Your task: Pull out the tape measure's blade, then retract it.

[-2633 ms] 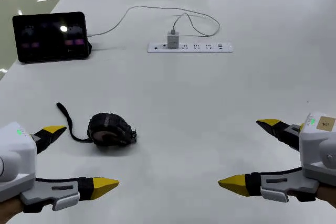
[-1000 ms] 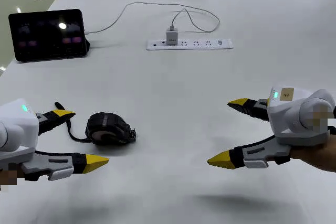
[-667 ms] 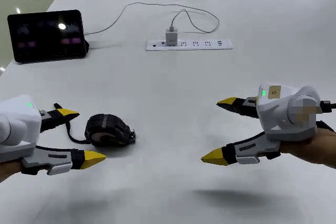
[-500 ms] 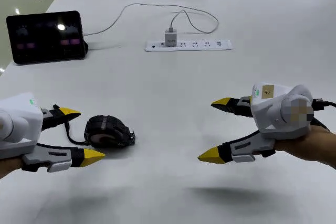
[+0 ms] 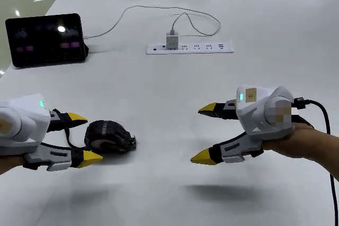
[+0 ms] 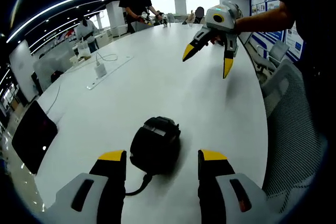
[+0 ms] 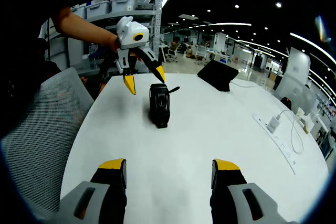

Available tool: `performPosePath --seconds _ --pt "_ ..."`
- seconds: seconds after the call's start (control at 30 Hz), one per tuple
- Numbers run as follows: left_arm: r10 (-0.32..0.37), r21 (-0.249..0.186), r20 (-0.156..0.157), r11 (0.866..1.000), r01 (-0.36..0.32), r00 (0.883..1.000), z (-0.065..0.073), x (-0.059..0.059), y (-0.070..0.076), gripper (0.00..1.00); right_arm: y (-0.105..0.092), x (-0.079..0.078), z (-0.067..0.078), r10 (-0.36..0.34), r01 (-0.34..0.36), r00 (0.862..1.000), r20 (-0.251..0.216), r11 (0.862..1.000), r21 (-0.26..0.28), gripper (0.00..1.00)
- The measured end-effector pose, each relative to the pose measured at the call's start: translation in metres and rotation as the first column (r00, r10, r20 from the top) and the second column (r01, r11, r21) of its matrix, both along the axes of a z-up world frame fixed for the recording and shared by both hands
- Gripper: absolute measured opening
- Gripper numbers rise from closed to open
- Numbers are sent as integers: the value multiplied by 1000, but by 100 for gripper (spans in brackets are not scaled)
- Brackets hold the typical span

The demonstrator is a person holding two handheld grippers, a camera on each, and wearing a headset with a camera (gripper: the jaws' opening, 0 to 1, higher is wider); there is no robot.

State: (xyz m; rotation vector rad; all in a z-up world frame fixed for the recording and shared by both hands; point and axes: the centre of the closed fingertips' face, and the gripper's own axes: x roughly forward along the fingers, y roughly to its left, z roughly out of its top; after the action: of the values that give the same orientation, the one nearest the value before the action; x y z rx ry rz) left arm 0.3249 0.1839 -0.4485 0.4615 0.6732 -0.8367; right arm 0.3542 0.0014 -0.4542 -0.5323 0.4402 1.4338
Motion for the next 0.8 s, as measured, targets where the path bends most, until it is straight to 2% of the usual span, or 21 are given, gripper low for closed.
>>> performPosePath --seconds 0.13,0.37,0.57,0.8 --pt "-34 25 -4 999 34 999 -3 2 2 47 7 2 -2 20 -20 1000 3 1000 1 62" --pt "-79 60 -31 995 81 996 -8 7 5 44 20 1 -6 58 -58 998 3 998 -4 57" --pt "-121 82 -78 988 128 990 -16 7 8 42 33 0 -12 95 -95 996 -2 995 -11 53" --pt "-148 89 -110 983 158 983 -21 8 10 39 49 -2 -17 126 -126 992 -10 992 -14 49"
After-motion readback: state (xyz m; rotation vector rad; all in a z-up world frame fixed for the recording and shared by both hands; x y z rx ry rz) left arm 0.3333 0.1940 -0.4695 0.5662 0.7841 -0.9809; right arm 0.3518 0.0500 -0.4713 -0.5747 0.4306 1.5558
